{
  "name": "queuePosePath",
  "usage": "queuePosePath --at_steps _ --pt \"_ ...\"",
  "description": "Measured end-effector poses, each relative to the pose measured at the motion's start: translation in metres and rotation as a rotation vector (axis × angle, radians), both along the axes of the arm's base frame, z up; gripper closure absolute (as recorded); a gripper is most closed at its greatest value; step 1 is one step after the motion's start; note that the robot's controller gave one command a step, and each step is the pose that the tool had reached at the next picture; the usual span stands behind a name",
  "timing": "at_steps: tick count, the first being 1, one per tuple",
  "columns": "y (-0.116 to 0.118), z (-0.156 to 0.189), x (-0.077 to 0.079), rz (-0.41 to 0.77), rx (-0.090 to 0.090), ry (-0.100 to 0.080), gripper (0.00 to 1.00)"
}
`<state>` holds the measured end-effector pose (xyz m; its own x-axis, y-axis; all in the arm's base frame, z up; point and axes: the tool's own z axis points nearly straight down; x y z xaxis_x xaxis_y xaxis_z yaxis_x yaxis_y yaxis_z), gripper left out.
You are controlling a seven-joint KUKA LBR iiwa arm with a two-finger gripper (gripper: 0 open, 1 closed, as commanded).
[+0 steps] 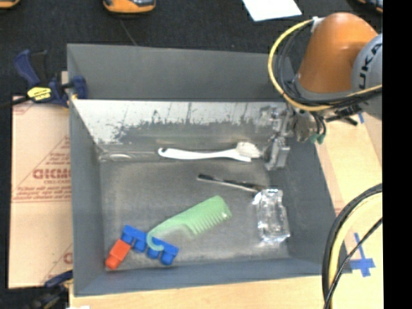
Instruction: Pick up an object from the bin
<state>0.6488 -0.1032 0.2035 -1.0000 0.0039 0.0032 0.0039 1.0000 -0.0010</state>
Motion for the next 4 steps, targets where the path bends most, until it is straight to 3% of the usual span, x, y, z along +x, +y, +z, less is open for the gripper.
queuePosePath --at_steps 1,2,3,4 --pt "0.000 0.006 0.001 0.002 -0.001 -0.009 0.00" --pt "0.018 -0.079 0.006 -0.033 0.000 -0.013 0.00" --pt "0.029 -0.098 0.004 -0.056 0.000 -0.016 0.00" --pt "0.045 -0.090 -0.006 -0.016 0.000 -0.017 0.00"
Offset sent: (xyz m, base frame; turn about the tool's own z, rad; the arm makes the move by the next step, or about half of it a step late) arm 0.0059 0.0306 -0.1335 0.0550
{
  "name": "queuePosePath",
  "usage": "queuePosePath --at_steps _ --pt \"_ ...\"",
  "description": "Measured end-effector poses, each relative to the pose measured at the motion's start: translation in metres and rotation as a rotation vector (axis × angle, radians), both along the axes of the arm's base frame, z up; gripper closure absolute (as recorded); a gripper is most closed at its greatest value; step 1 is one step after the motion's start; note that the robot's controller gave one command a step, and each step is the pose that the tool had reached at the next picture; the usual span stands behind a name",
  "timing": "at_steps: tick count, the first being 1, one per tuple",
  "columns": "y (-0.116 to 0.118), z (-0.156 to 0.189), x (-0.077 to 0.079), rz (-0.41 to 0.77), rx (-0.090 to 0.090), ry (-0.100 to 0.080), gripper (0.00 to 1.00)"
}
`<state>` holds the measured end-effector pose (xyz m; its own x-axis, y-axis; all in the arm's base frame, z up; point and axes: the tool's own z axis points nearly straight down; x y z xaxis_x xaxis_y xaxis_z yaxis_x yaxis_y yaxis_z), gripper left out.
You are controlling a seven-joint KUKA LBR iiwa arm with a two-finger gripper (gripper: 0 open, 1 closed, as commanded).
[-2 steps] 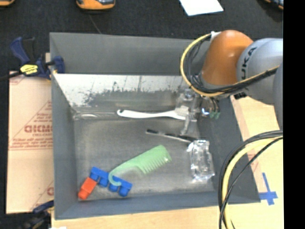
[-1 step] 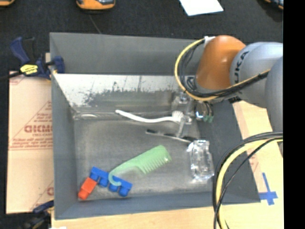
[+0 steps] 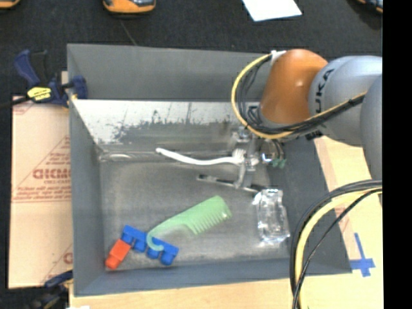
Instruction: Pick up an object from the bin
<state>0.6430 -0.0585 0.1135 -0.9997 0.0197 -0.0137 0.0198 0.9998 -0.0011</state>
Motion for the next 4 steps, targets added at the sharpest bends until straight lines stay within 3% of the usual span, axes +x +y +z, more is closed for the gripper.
queuePosePath --at_steps 1,2,4 --pt "-0.006 -0.040 -0.005 -0.253 0.005 -0.006 0.00" --pt "-0.002 -0.042 -0.004 -0.223 0.002 -0.009 1.00" --pt "-0.002 -0.027 -0.006 -0.222 0.002 -0.003 1.00"
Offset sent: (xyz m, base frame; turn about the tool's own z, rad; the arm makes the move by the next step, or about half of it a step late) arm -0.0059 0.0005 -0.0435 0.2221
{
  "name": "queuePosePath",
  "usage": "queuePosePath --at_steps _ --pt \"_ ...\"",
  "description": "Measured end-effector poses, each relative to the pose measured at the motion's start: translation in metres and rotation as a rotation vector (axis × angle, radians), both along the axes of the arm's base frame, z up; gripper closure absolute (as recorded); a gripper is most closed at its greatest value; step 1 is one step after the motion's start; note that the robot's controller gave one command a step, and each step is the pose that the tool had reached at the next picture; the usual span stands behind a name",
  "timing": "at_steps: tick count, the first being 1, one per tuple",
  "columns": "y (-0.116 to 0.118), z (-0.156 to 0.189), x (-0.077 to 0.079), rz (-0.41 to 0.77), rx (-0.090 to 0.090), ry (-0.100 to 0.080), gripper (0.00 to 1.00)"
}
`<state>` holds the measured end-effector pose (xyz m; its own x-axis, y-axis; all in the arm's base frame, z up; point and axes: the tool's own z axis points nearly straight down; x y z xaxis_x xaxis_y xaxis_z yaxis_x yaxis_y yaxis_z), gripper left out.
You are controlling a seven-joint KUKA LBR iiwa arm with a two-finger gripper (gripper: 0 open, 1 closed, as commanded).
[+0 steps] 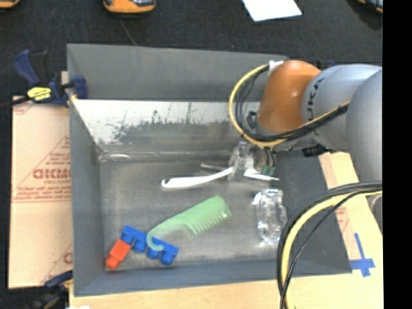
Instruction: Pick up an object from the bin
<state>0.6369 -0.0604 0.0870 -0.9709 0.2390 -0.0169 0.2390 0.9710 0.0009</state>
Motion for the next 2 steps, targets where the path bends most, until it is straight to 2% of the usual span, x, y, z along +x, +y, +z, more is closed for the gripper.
queuePosePath --at_steps 1,2 --pt "-0.001 0.021 0.002 0.001 -0.001 -0.007 1.00" --pt "-0.001 0.065 0.000 0.001 0.000 -0.001 1.00"
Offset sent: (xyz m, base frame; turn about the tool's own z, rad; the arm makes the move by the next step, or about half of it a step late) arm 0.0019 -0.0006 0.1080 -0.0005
